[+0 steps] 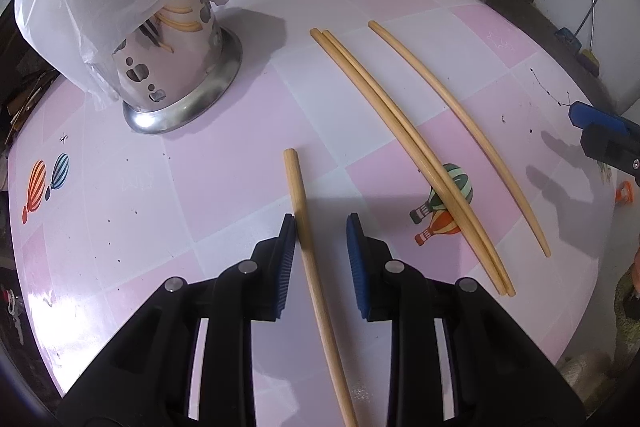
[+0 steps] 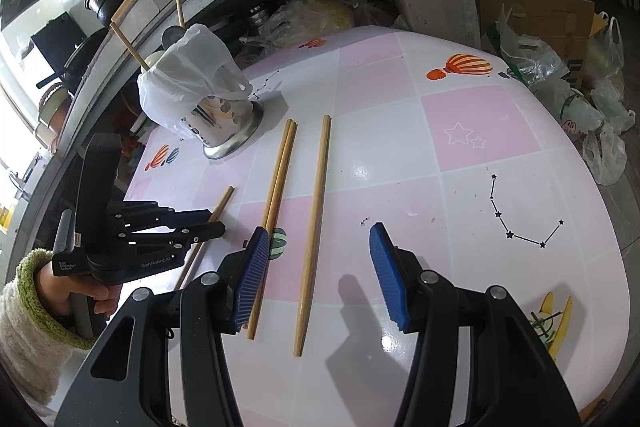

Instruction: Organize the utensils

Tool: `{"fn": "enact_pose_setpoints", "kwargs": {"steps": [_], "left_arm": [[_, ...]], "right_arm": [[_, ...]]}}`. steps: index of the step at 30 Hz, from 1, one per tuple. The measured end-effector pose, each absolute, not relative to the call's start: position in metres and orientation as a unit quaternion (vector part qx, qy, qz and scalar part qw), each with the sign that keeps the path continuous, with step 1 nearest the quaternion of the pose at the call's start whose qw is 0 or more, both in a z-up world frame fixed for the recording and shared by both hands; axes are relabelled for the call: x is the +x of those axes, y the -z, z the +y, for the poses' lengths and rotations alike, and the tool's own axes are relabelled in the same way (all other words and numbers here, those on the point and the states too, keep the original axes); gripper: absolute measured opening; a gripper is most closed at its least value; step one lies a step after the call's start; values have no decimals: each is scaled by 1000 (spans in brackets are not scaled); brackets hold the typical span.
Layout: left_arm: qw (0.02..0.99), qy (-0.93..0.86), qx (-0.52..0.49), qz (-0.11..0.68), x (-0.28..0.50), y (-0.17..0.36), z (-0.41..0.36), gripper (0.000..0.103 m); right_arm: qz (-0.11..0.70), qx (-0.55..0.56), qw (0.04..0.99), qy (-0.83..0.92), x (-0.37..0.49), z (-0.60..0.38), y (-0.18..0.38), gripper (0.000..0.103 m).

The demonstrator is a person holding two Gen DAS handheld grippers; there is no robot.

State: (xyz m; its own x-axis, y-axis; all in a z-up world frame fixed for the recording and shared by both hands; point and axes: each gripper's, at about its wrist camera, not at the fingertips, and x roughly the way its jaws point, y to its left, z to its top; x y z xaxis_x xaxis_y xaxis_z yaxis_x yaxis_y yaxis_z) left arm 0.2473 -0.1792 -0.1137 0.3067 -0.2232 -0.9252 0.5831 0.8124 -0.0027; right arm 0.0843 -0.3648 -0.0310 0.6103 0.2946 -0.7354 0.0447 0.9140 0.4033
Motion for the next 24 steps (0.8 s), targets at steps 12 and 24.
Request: {"fn": "enact_pose_setpoints", "kwargs": {"steps": [12,24], "left_arm": [[808,237,147,518,244,112,-162,11],[825,226,120,504,238,110,-148,6]], "right_arm": [[436,194,876,-71,84,-364,31,52],[437,190,876,-73,85,-358,30,52]]}}
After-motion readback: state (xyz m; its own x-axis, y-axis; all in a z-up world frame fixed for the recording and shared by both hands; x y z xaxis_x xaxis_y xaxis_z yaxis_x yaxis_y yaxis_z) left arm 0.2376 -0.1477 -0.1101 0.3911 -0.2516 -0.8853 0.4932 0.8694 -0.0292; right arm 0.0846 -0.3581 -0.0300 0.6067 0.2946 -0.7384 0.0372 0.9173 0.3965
